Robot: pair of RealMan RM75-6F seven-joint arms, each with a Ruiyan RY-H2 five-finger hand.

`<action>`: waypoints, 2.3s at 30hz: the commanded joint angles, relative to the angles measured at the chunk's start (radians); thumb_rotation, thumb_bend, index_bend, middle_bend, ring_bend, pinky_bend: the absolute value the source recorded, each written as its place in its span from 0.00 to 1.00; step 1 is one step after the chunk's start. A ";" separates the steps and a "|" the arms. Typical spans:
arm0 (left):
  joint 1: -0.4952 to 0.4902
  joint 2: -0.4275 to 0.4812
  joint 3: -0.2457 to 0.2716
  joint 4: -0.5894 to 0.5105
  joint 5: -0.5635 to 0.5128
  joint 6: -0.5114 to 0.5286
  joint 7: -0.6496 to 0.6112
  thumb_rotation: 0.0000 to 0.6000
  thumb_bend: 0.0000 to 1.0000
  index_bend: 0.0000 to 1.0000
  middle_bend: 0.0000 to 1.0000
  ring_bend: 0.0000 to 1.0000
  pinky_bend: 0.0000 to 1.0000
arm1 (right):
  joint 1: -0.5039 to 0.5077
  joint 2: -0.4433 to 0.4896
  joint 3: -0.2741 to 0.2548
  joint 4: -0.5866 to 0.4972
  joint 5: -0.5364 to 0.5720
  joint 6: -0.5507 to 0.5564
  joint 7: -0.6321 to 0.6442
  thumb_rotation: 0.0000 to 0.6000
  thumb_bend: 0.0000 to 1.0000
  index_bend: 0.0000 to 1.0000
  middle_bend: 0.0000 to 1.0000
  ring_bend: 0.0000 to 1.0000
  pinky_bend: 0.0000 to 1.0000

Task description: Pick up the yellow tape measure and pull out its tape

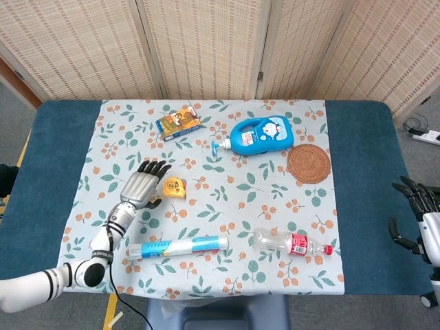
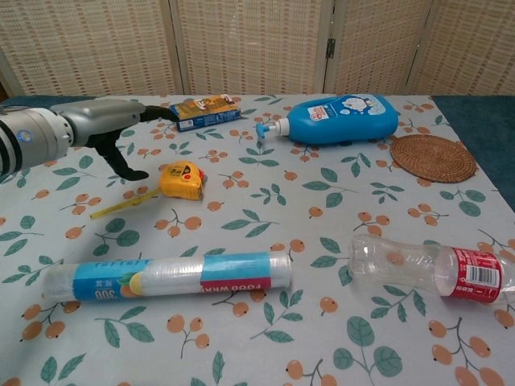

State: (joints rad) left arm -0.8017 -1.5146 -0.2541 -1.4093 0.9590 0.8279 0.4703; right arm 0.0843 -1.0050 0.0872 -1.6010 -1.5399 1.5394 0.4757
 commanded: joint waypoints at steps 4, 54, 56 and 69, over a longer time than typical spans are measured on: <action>-0.075 -0.102 0.002 0.110 -0.122 -0.038 0.054 1.00 0.36 0.12 0.06 0.04 0.00 | -0.003 -0.002 0.001 0.007 0.003 0.001 0.009 1.00 0.57 0.16 0.08 0.09 0.04; -0.102 -0.176 -0.111 0.096 -0.331 0.062 -0.096 1.00 0.37 0.52 0.47 0.34 0.01 | 0.051 0.016 0.014 -0.107 -0.086 -0.036 -0.054 1.00 0.57 0.16 0.10 0.10 0.04; -0.088 -0.147 -0.132 0.021 -0.333 0.082 -0.122 1.00 0.37 0.52 0.47 0.34 0.02 | 0.084 0.002 0.022 -0.155 -0.105 -0.064 -0.076 1.00 0.56 0.16 0.11 0.10 0.04; -0.063 -0.078 -0.188 -0.312 -0.307 0.210 -0.191 1.00 0.37 0.52 0.47 0.34 0.05 | 0.288 -0.231 0.099 -0.348 -0.007 -0.288 -0.469 1.00 0.56 0.11 0.04 0.07 0.03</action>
State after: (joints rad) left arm -0.8660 -1.5995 -0.4332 -1.6948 0.6427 1.0157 0.2872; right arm 0.3211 -1.1721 0.1597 -1.9145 -1.5931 1.3046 0.0833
